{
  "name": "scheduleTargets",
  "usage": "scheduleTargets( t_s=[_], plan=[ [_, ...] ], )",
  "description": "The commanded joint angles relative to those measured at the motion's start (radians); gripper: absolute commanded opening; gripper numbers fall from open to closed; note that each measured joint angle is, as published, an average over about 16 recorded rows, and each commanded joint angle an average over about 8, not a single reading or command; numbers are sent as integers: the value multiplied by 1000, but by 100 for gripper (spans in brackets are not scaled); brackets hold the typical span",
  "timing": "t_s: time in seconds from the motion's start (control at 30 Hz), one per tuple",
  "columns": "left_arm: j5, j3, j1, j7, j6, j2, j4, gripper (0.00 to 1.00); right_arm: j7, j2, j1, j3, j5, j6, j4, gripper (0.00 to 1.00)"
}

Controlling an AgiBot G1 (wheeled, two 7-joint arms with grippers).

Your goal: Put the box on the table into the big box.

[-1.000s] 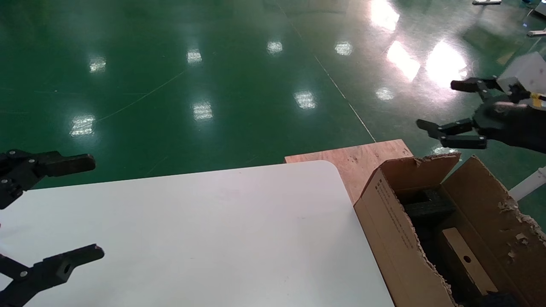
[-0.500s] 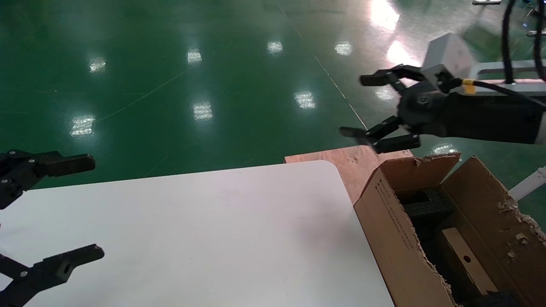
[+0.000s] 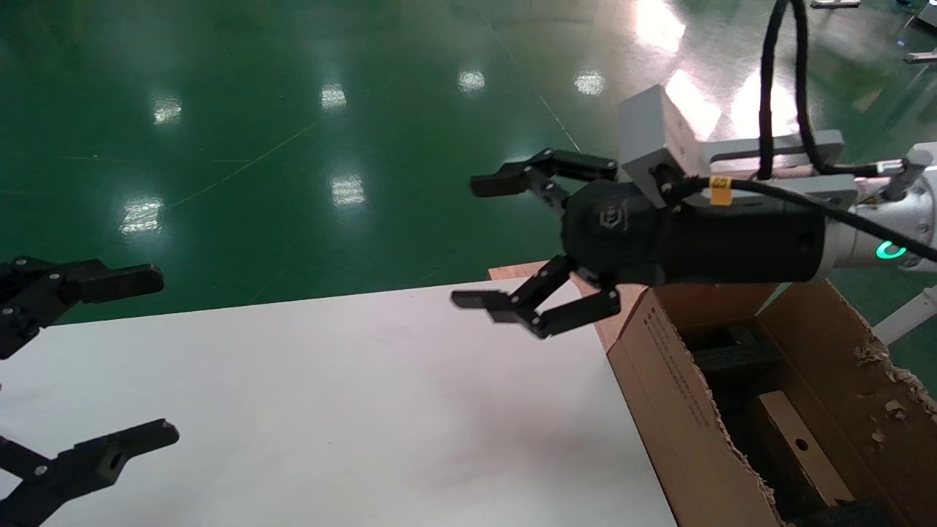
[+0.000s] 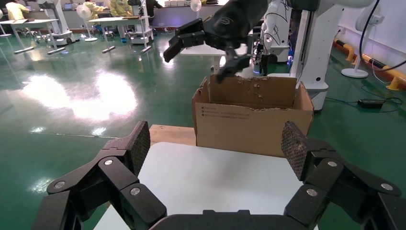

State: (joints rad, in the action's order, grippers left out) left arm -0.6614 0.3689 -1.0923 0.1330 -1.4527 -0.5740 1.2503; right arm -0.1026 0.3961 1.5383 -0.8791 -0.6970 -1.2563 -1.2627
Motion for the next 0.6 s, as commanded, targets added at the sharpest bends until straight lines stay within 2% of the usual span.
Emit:
scheduleTargets(
  t_s=[0.03,0.37,0.5,0.6],
  plan=[
    [0,0,0,0,0,0,0,100,-11,28,-60,77,-4,-31,-3,100],
    [0,0,0,0,0,0,0,100,-65,165,-355,459,-26,-183,-16,100],
    [0,0,0,0,0,0,0,100,-82,208,-449,581,-32,-231,-21,100],
    [0,0,0,0,0,0,0,100,-86,221,-479,619,-35,-245,-22,100]
  ],
)
